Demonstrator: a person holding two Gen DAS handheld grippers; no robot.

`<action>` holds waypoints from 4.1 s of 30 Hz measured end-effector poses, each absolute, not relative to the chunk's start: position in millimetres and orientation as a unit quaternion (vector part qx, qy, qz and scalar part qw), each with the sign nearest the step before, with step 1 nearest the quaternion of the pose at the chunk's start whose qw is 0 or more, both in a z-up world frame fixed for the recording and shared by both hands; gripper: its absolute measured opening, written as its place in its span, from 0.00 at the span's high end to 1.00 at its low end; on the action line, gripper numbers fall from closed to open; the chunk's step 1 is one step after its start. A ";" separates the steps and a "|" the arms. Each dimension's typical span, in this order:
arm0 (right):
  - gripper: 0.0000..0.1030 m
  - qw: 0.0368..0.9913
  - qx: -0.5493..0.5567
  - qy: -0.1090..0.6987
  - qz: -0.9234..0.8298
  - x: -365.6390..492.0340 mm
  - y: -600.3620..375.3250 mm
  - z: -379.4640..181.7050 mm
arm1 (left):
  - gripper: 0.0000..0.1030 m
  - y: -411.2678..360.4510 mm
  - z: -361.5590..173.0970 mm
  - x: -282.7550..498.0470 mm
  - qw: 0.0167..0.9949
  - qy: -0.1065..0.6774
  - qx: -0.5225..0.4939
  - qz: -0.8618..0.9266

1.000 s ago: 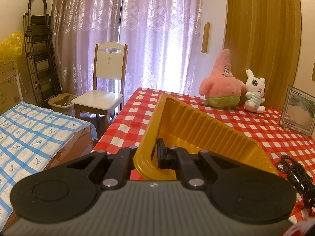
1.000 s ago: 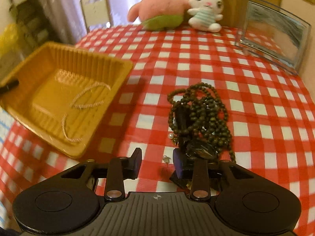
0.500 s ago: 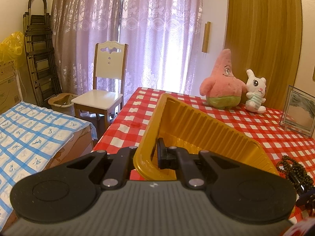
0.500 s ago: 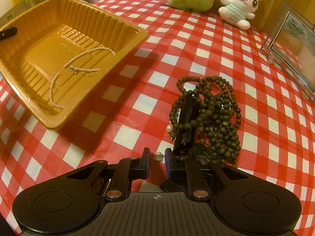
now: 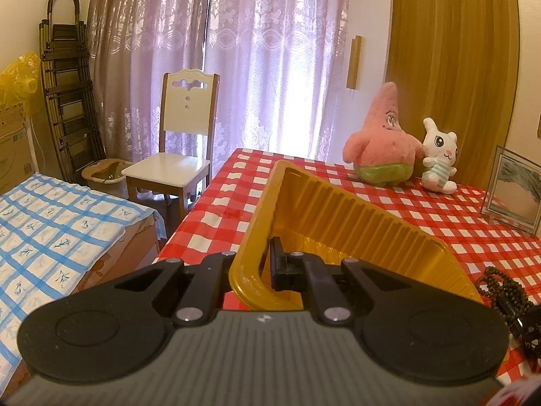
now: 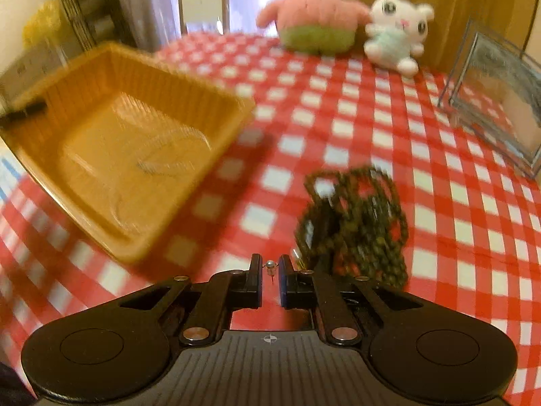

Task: Organize jewelry

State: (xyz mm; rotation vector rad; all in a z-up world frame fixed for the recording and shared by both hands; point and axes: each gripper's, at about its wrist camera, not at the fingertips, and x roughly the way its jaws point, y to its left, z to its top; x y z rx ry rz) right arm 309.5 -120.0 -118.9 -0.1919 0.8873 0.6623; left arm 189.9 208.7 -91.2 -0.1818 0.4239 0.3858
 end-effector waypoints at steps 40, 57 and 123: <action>0.65 0.863 0.003 0.414 0.289 292.1 -142.1 -99.6 | 0.93 206.8 -94.1 196.8 0.956 0.207 -0.084 0.188; 0.73 0.854 0.134 0.457 0.209 355.5 -185.7 -135.2 | 0.93 209.4 -95.3 197.2 0.956 0.209 -0.081 0.191; 0.50 0.871 0.037 0.444 0.208 260.9 -188.8 -120.5 | 0.93 203.1 -98.3 199.2 0.958 0.211 -0.071 0.180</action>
